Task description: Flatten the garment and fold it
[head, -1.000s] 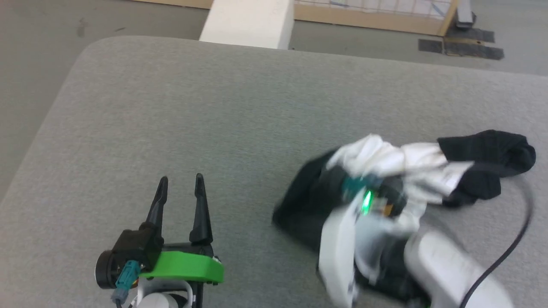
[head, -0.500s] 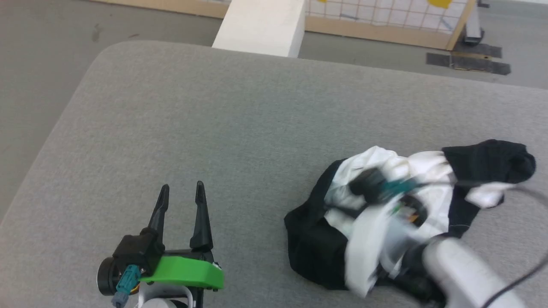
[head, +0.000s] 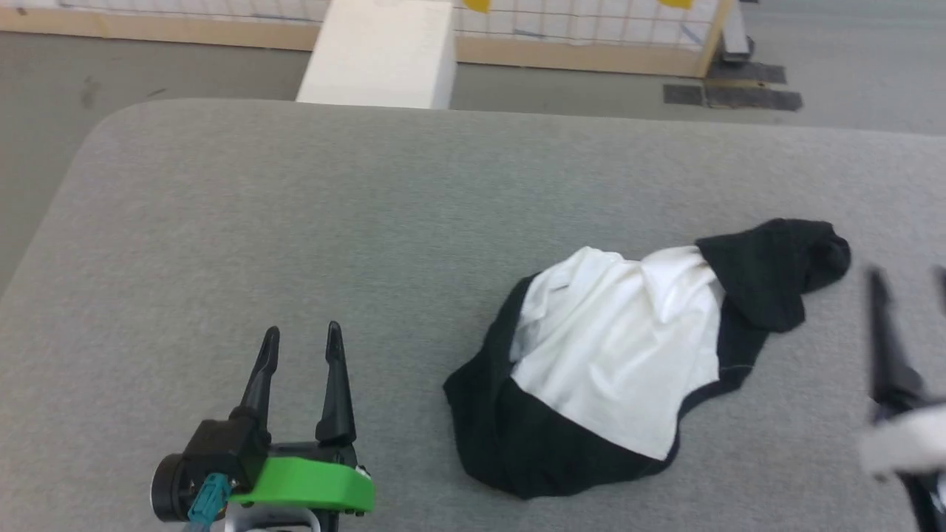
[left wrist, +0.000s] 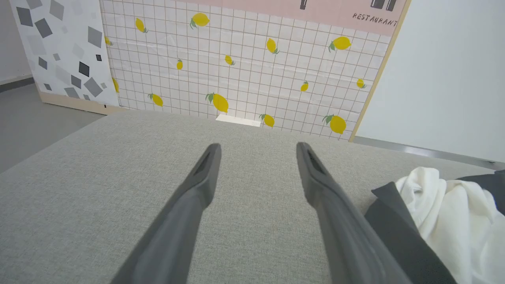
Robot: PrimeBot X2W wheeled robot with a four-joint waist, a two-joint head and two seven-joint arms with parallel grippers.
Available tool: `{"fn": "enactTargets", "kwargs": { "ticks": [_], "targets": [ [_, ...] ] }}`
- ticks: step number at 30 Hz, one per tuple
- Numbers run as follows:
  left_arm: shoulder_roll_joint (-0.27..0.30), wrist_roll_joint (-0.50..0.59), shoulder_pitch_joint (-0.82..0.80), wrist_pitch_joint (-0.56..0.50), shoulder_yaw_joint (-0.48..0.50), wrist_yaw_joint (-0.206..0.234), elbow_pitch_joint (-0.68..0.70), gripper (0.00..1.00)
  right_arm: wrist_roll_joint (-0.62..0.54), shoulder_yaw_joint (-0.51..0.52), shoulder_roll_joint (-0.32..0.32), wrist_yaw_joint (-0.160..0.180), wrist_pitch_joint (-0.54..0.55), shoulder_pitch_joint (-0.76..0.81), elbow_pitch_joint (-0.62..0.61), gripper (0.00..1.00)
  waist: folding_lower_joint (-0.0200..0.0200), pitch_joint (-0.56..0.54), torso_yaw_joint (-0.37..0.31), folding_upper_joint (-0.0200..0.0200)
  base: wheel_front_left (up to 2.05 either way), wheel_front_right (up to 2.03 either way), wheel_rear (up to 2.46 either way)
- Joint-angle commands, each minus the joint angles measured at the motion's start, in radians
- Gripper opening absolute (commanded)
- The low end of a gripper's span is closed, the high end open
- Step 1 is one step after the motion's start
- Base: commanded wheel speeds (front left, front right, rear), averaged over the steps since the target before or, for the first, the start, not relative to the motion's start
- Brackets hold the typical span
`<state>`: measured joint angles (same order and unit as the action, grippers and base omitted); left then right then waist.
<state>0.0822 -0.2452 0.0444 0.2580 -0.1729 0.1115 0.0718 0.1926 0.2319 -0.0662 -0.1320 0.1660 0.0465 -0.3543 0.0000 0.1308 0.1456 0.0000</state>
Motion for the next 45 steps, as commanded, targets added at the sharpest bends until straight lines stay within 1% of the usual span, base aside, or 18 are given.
{"fn": "enactTargets", "kwargs": {
  "ticks": [1,3,4,6,9,11,14,18,20,23,27,32,33,34,37,40,42,45],
  "targets": [
    [0.007,0.016,0.014,0.004,0.002,0.004,0.009,1.0,-0.032,0.026,0.008,0.001,-0.034,0.034,-0.006,1.0,0.0,0.013,-0.032,0.0,0.0,0.0,0.0],
    [0.015,0.029,0.02,0.004,-0.002,0.006,0.015,1.0,-0.045,0.061,0.014,0.001,-0.072,0.079,0.01,1.0,0.0,0.014,-0.048,0.0,0.0,0.0,0.0],
    [0.021,0.04,0.023,0.003,-0.007,0.007,0.015,1.0,-0.019,0.073,0.015,0.001,-0.088,0.097,0.031,1.0,0.0,0.015,-0.058,0.0,0.0,0.0,0.0],
    [0.028,0.058,0.023,-0.006,-0.017,0.013,0.024,1.0,0.021,0.079,0.015,0.001,-0.112,0.123,0.069,1.0,0.0,0.015,-0.074,0.0,0.0,0.0,0.0],
    [0.038,0.079,0.001,-0.039,-0.039,0.009,0.051,1.0,0.044,0.072,0.016,0.001,-0.139,0.133,0.103,1.0,0.0,0.017,-0.091,0.0,0.0,0.0,0.0],
    [0.051,0.098,-0.025,-0.098,-0.065,-0.003,0.069,1.0,0.048,0.068,0.016,0.001,-0.147,0.127,0.115,1.0,0.0,0.021,-0.097,0.0,0.0,0.0,0.0],
    [0.075,0.121,-0.08,-0.251,-0.121,-0.043,0.079,1.0,0.052,0.065,0.016,0.001,-0.149,0.108,0.123,1.0,0.0,0.033,-0.099,0.0,0.0,0.0,0.0],
    [0.074,0.12,-0.157,-0.419,-0.179,-0.089,0.082,1.0,0.058,0.051,0.016,0.001,-0.142,0.089,0.133,1.0,0.0,0.055,-0.098,0.0,0.0,0.0,0.0],
    [0.085,0.132,-0.184,-0.494,-0.202,-0.106,0.062,1.0,0.063,0.041,0.016,0.001,-0.138,0.083,0.14,1.0,0.0,0.067,-0.099,0.0,0.0,0.0,0.0],
    [0.085,0.128,-0.213,-0.572,-0.221,-0.122,0.021,1.0,0.071,0.028,0.016,0.001,-0.138,0.074,0.151,1.0,0.0,0.087,-0.102,0.0,0.0,0.0,0.0],
    [0.068,0.11,-0.235,-0.622,-0.235,-0.13,-0.042,1.0,0.078,0.018,0.016,0.001,-0.142,0.062,0.165,1.0,0.0,0.108,-0.107,0.0,0.0,0.0,0.0],
    [0.054,0.114,-0.262,-0.657,-0.25,-0.121,-0.111,1.0,0.085,0.009,0.016,0.001,-0.151,0.045,0.181,1.0,0.0,0.127,-0.116,0.0,0.0,0.0,0.0],
    [0.058,0.124,-0.269,-0.663,-0.255,-0.12,-0.127,0.39,0.086,0.008,0.016,0.001,-0.153,0.042,0.184,1.0,0.0,0.129,-0.118,0.0,0.0,0.0,0.0],
    [0.062,0.134,-0.276,-0.666,-0.262,-0.12,-0.145,0.0,0.087,0.006,0.016,0.001,-0.155,0.039,0.189,1.0,0.0,0.132,-0.119,0.0,0.0,0.0,0.0],
    [0.059,0.136,-0.29,-0.663,-0.265,-0.116,-0.188,0.0,0.091,-0.002,0.016,0.001,-0.16,0.03,0.201,1.0,0.0,0.133,-0.122,0.0,0.0,0.0,0.0],
    [0.049,0.123,-0.301,-0.629,-0.251,-0.106,-0.205,0.0,0.094,-0.003,0.016,0.001,-0.165,0.027,0.21,1.0,0.0,0.121,-0.12,0.0,0.0,0.0,0.0],
    [0.043,0.108,-0.309,-0.596,-0.23,-0.093,-0.196,0.0,0.094,0.001,0.016,0.001,-0.167,0.029,0.214,1.0,0.0,0.109,-0.116,0.0,0.0,0.0,0.0],
    [0.035,0.077,-0.318,-0.539,-0.17,-0.052,-0.136,0.0,0.091,0.005,0.016,0.001,-0.166,0.035,0.214,1.0,0.0,0.089,-0.105,0.0,0.0,0.0,0.0]
  ]
}}
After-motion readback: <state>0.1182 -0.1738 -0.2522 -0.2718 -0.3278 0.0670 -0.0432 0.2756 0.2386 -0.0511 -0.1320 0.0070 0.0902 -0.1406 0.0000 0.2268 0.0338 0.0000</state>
